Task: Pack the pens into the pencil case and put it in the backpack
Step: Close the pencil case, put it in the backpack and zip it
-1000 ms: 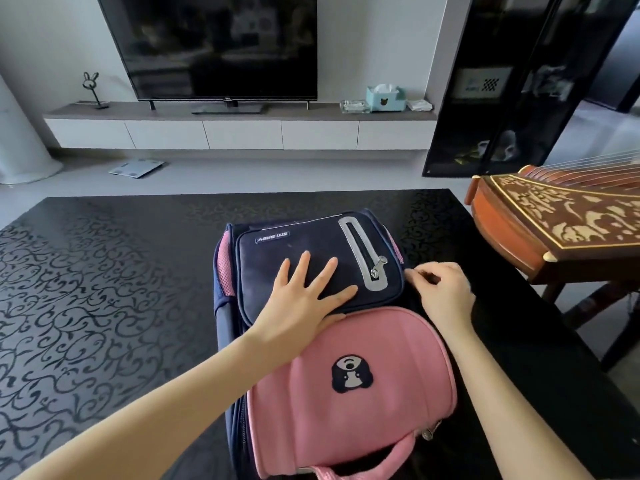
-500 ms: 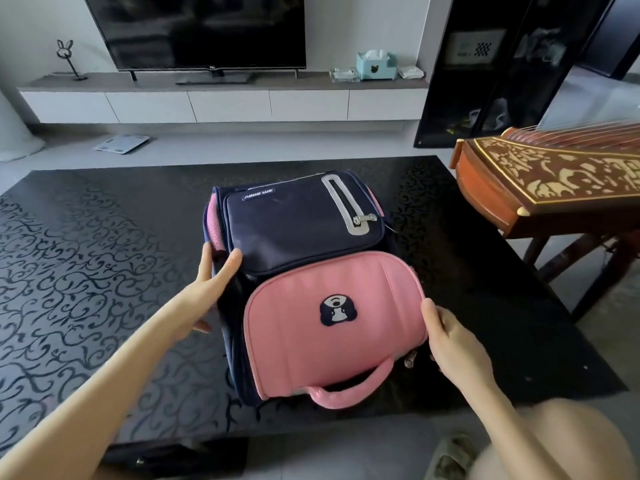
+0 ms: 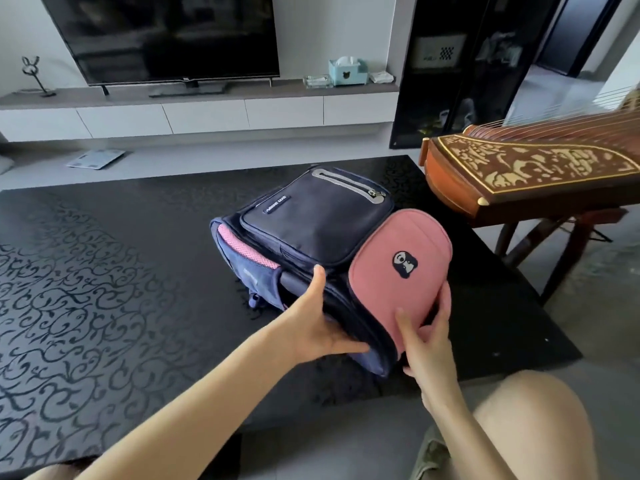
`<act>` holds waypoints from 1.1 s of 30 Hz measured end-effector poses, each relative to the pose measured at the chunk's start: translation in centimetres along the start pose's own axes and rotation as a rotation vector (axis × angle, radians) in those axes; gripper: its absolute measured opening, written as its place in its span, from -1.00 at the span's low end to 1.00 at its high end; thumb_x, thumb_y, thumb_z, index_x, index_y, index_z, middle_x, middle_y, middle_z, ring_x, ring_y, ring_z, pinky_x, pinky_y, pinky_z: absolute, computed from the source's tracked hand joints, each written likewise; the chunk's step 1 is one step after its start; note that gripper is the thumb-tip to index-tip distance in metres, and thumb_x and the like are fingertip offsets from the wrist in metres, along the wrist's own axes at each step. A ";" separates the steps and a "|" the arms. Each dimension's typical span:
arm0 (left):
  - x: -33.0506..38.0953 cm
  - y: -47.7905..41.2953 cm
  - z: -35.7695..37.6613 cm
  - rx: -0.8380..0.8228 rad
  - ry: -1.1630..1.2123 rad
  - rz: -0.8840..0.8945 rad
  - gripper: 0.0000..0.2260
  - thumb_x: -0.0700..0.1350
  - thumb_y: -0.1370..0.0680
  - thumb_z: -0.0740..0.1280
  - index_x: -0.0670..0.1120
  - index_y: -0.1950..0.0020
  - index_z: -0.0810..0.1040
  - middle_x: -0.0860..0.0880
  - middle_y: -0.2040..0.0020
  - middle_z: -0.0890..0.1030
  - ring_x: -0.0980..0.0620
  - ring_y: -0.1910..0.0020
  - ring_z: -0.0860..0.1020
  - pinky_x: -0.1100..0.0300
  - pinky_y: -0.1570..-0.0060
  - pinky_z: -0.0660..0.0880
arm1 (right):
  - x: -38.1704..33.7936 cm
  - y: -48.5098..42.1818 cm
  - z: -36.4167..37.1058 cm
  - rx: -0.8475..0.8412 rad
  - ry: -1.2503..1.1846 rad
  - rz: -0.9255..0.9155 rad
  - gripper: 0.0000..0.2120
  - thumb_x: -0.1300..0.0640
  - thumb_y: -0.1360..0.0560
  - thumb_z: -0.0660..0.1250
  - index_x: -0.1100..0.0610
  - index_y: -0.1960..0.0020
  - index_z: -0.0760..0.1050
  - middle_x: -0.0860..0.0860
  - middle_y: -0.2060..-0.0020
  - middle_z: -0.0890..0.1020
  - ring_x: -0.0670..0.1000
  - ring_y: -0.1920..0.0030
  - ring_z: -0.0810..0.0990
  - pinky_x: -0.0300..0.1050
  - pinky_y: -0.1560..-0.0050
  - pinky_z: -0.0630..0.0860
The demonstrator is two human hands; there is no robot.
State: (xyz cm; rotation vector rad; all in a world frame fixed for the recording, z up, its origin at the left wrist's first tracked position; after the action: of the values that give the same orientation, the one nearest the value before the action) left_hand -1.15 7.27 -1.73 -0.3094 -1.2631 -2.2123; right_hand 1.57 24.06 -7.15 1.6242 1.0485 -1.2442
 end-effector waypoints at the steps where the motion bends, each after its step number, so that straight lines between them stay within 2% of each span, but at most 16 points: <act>1: -0.3 -0.3 0.9 -0.046 -0.113 -0.034 -0.21 0.40 -0.43 0.10 -0.21 -0.38 0.27 -0.32 -0.31 0.42 -0.33 -0.18 0.48 -0.15 0.07 0.55 | -0.4 -0.4 -0.6 0.014 -0.104 -0.038 -0.24 -0.16 -0.40 0.38 -0.43 -0.39 -0.05 0.04 -0.04 0.54 0.07 0.00 0.57 0.34 -0.03 0.53; 3: -0.2 -0.2 1.8 -0.011 -0.471 0.011 -0.33 0.30 -0.50 0.12 -0.25 -0.30 0.35 -0.30 -0.12 0.56 -0.26 0.02 0.59 -0.05 0.10 0.59 | -1.1 -1.3 -1.1 0.015 -0.288 -0.088 -0.25 -0.13 -0.35 0.41 -0.39 -0.39 0.06 0.01 -0.28 0.45 0.06 -0.19 0.52 0.25 -0.15 0.51; 4: 0.2 -0.1 1.8 0.056 -0.676 0.128 -0.44 0.22 -0.53 0.17 -0.27 -0.21 0.44 -0.24 0.02 0.63 -0.18 0.14 0.63 -0.03 0.12 0.61 | -1.3 -1.7 -1.3 0.003 -0.320 -0.097 -0.22 -0.13 -0.32 0.44 -0.36 -0.39 0.09 -0.05 -0.34 0.39 0.03 -0.23 0.51 0.19 -0.19 0.50; 6: 2.2 0.6 0.9 0.302 -1.035 0.546 -0.71 0.05 -0.53 0.30 -0.19 0.06 0.60 -0.08 0.25 0.66 -0.03 0.31 0.62 0.04 0.18 0.62 | -0.8 -2.1 -1.4 -0.067 -0.225 -0.054 -0.07 -0.09 -0.26 0.53 -0.28 -0.45 0.03 -0.19 -0.34 0.31 0.02 -0.26 0.48 0.08 -0.23 0.48; 8: 4.9 1.9 -0.9 0.722 -1.360 1.059 -0.84 0.00 -0.44 0.40 -0.09 0.18 0.61 0.00 0.27 0.62 -0.03 0.23 0.58 0.14 0.21 0.51 | 0.2 -1.8 -1.2 -0.145 0.079 0.023 0.15 -0.12 -0.18 0.57 -0.20 -0.50 -0.14 -0.11 -0.34 0.31 0.08 -0.26 0.46 0.01 -0.21 0.47; 9: 6.1 2.4 -2.0 0.886 -1.468 1.236 -0.81 0.02 -0.38 0.45 -0.06 0.12 0.60 -0.03 0.17 0.60 -0.08 0.11 0.55 0.13 0.15 0.46 | 0.7 -1.7 -1.3 -0.147 0.238 0.006 0.20 -0.16 -0.14 0.56 -0.18 -0.50 -0.19 0.03 -0.35 0.33 0.14 -0.23 0.48 0.02 -0.19 0.49; 10: 7.4 2.4 -3.4 0.985 -1.542 1.277 -0.66 0.08 -0.34 0.47 -0.04 -0.02 0.58 -0.08 0.03 0.56 -0.16 -0.02 0.49 0.06 0.05 0.44 | 0.9 -1.7 -1.5 -0.127 0.355 -0.037 0.20 -0.16 -0.15 0.55 -0.16 -0.51 -0.20 0.14 -0.33 0.35 0.19 -0.19 0.51 0.05 -0.16 0.50; 12: 9.6 1.7 -6.3 0.989 -1.607 1.026 -0.33 0.26 -0.31 0.42 0.08 -0.36 0.36 -0.16 -0.31 0.37 -0.24 -0.31 0.29 -0.08 -0.24 0.33 | 0.9 -2.0 -1.7 -0.066 0.490 -0.133 0.07 -0.09 -0.27 0.52 -0.07 -0.53 -0.12 0.19 -0.25 0.45 0.23 -0.14 0.54 0.07 -0.12 0.52; 14: 11.0 1.3 -8.1 0.899 -1.649 0.829 -0.18 0.39 -0.31 0.31 0.17 -0.48 0.11 -0.13 -0.49 0.17 -0.21 -0.46 0.05 -0.08 -0.41 0.11 | 0.4 -2.4 -1.7 -0.008 0.552 -0.219 -0.13 0.01 -0.37 0.47 0.03 -0.52 0.05 0.17 -0.18 0.55 0.23 -0.13 0.56 0.03 -0.11 0.50; 15: 11.4 1.0 -8.6 0.863 -1.670 0.831 -0.16 0.43 -0.29 0.25 0.17 -0.49 0.08 -0.09 -0.50 0.16 -0.19 -0.48 0.01 -0.05 -0.43 0.06 | 0.1 -2.7 -1.7 0.020 0.570 -0.263 -0.23 0.04 -0.40 0.45 0.08 -0.50 0.15 0.17 -0.15 0.59 0.22 -0.13 0.58 0.00 -0.11 0.50; 17: 11.7 1.1 -8.9 0.837 -1.715 0.896 -0.13 0.49 -0.26 0.19 0.15 -0.49 0.11 -0.03 -0.48 0.24 -0.16 -0.46 0.07 0.01 -0.44 0.06 | -0.7 -3.4 -1.7 0.054 0.586 -0.309 -0.40 0.09 -0.44 0.42 0.16 -0.42 0.32 0.17 -0.11 0.63 0.20 -0.12 0.60 -0.09 -0.07 0.49; 20: 11.9 1.4 -9.5 0.823 -1.752 0.909 -0.22 0.37 -0.35 0.28 0.13 -0.49 0.14 -0.04 -0.44 0.32 -0.15 -0.44 0.17 0.06 -0.42 0.09 | -2.8 -5.2 -1.8 0.076 0.576 -0.331 -0.55 0.11 -0.48 0.37 0.21 -0.33 0.43 0.18 -0.13 0.62 0.20 -0.14 0.59 -0.07 -0.11 0.49; 23: 12.1 1.5 -11.0 0.844 -1.732 0.928 -0.25 0.33 -0.36 0.27 0.15 -0.48 0.14 -0.01 -0.39 0.41 -0.18 -0.35 0.31 0.04 -0.34 0.27 | -6.4 -7.3 -1.6 0.109 0.601 -0.466 -0.62 0.14 -0.51 0.33 0.21 -0.30 0.45 0.18 -0.13 0.62 0.20 -0.15 0.57 0.01 -0.16 0.48; 26: 12.2 0.8 -10.8 0.846 -1.711 0.896 -0.37 0.13 -0.52 0.26 0.13 -0.51 0.03 0.05 -0.39 0.40 -0.14 -0.29 0.36 0.04 -0.19 0.38 | -10.7 -10.5 -1.4 0.142 0.703 -0.616 -0.63 0.15 -0.52 0.33 0.19 -0.30 0.46 0.18 -0.10 0.63 0.22 -0.12 0.58 0.06 -0.14 0.46; 29: 12.5 -0.5 -8.4 0.779 -1.675 0.872 -0.41 -0.04 -0.60 0.16 0.11 -0.51 -0.12 -0.06 -0.37 0.41 -0.17 -0.26 0.38 0.05 -0.14 0.37 | -15.2 -14.6 -1.7 0.184 0.845 -0.695 -0.65 0.13 -0.54 0.29 0.13 -0.31 0.45 0.15 -0.11 0.64 0.22 -0.13 0.56 0.04 -0.10 0.43; 33: 12.9 -4.1 -4.1 0.657 -1.515 0.837 -0.45 -0.11 -0.63 0.10 0.12 -0.51 -0.14 -0.22 -0.30 0.45 -0.32 -0.28 0.36 0.05 -0.15 0.32 | -20.0 -19.4 -2.7 0.238 0.864 -0.656 -0.66 0.22 -0.57 0.22 0.06 -0.33 0.43 0.12 -0.11 0.63 0.17 -0.15 0.53 -0.07 -0.09 0.37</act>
State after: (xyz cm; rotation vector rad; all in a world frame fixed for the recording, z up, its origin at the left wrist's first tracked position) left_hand -13.73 0.81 -0.91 -1.9636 -1.8566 -0.5197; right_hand -19.22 30.18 10.64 2.1647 2.1621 -1.0694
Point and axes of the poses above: each hand's wrist, its own y-axis away from the middle knuckle, its own z-axis out of the palm, x = y × z, the point moved 2 cm from there along -y, towards the middle knuckle
